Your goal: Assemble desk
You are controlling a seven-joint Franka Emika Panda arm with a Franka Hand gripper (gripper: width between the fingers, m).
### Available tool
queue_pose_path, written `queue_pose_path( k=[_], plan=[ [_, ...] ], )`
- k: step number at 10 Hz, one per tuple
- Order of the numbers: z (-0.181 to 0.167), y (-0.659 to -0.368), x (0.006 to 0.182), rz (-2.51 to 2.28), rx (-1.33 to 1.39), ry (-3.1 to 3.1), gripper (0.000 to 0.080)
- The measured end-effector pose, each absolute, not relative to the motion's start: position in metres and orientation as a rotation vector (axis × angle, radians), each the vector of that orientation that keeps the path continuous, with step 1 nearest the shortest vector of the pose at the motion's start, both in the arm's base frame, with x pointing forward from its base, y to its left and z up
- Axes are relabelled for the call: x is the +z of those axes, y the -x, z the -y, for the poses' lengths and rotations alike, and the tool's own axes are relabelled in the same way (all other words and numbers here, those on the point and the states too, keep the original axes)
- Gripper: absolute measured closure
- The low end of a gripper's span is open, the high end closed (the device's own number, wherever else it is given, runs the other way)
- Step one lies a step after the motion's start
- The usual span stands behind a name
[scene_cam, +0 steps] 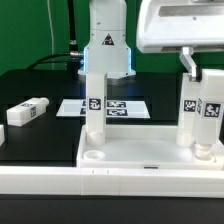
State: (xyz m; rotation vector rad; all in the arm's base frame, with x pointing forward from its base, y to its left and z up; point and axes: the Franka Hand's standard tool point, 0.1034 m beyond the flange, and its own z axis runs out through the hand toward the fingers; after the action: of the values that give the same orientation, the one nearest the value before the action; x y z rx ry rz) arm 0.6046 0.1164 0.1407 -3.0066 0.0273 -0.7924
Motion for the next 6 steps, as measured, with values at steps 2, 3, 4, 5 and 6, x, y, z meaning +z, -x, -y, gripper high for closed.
queue_pose_path(
  k=[2, 3, 4, 5, 6],
  plan=[
    [-0.119, -0.6041, 0.1407, -0.019, -0.793, 3.006, 0.0508],
    [-0.1188, -0.6044, 0.1405, -0.017, -0.797, 3.006, 0.0508],
    [-0.1207, -0.6046, 0.1404, -0.013, -0.805, 3.003, 0.0508],
    [-0.1192, -0.6049, 0.1406, -0.012, -0.811, 3.003, 0.0508],
    [-0.1174, -0.6053, 0.1406, -0.013, -0.811, 3.004, 0.0508]
  ],
)
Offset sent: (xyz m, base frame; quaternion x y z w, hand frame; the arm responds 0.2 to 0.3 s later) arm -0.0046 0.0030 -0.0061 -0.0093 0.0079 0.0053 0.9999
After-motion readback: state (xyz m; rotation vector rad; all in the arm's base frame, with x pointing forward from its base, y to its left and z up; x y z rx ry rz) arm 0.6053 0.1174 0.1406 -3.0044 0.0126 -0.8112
